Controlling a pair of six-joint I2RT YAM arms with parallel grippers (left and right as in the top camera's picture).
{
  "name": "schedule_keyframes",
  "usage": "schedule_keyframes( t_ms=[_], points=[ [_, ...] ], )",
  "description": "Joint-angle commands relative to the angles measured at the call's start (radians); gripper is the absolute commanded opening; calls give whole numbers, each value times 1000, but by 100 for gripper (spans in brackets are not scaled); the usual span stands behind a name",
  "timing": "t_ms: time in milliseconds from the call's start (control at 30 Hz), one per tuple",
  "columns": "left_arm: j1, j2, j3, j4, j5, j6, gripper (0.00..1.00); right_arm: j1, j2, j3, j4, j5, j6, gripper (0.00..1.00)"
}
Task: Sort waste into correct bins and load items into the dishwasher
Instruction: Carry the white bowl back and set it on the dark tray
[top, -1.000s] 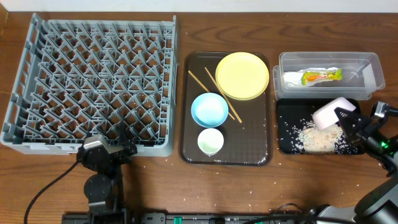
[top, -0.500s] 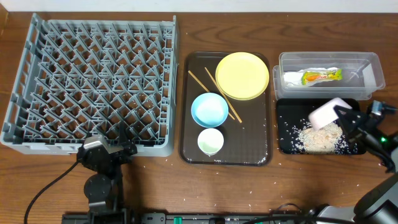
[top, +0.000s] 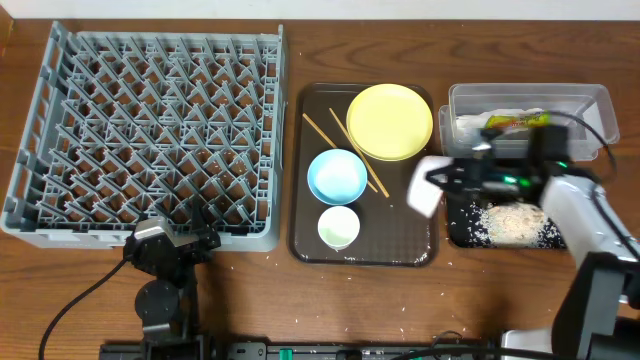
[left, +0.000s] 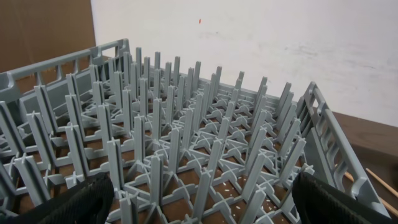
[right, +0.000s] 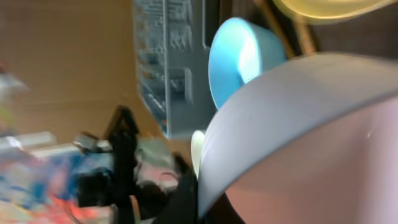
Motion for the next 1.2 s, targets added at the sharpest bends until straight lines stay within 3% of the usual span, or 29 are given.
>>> schedule_keyframes(
  t_ms=[0, 233, 367, 600, 1167],
  points=[
    [3, -6, -20, -38, -9, 11, 93, 155, -8, 108, -66, 251, 12, 1],
    [3, -6, -20, -38, -9, 11, 93, 453, -8, 364, -344, 861, 9, 1],
    [3, -6, -20, -38, -9, 10, 93, 584, 0, 367, -373, 1017, 62, 1],
    [3, -6, -20, -38, -9, 11, 93, 716, 75, 325, -377, 1105, 144, 1],
    [3, -6, -20, -38, -9, 11, 93, 738, 236, 320, -391, 1078, 151, 2]
  ],
)
